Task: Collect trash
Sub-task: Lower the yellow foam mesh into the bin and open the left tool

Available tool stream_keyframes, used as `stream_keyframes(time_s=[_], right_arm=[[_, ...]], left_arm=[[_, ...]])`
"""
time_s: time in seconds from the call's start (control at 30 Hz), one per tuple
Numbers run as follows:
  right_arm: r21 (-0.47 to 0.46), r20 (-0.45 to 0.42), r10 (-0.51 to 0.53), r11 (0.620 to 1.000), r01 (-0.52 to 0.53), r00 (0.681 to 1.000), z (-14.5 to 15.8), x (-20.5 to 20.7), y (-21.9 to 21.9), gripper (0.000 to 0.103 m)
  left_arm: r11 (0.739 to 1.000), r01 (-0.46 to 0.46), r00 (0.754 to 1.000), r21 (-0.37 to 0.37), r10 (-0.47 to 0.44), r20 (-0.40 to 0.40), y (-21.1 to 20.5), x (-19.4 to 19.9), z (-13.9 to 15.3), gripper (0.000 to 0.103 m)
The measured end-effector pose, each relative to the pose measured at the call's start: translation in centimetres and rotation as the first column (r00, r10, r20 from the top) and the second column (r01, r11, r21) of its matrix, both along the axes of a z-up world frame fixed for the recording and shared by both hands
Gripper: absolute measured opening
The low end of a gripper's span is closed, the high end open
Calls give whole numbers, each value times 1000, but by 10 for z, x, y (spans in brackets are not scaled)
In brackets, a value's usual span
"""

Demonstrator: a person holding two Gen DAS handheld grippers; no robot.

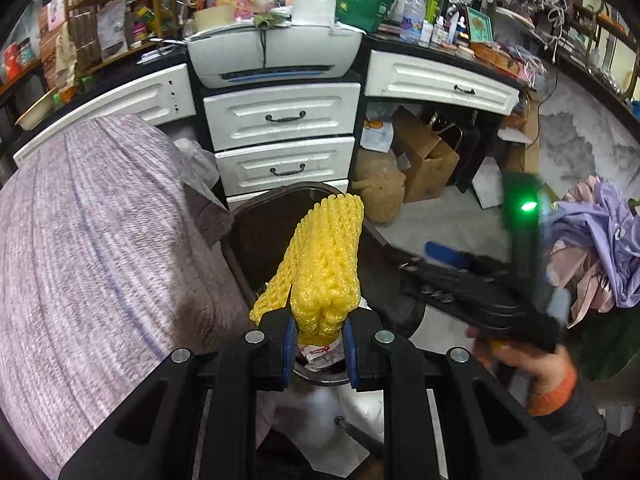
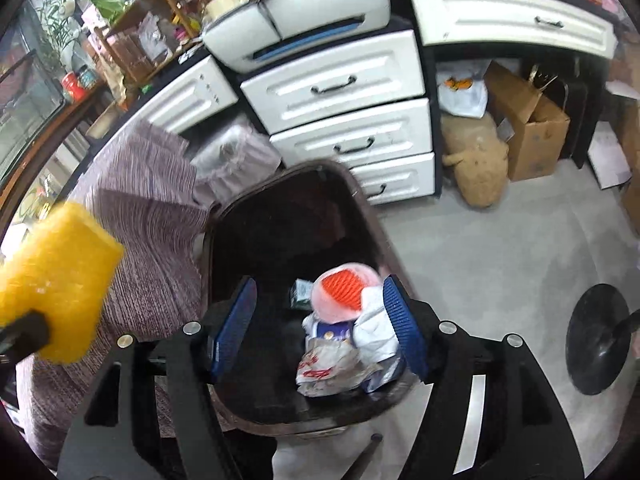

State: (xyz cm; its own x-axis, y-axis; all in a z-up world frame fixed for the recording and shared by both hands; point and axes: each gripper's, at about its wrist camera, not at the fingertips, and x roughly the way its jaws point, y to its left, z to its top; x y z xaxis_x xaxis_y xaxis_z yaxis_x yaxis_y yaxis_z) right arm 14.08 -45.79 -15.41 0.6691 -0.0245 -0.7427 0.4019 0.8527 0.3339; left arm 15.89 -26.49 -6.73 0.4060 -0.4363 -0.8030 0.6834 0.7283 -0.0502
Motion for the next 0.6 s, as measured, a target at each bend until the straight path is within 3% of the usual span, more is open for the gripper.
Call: stream_keyframes(time_s=[0.27,0.6], right_arm=[[-36,23,-66,997,66,998,16,-23,-25,68],[-9,21,-100,995,100,995,11,-32,-42,68]], left_arm=[[997,47,996,59,-42,-78,-26,19,-33,19],[987,72,988,144,-51,-145,-60,40,-77,19]])
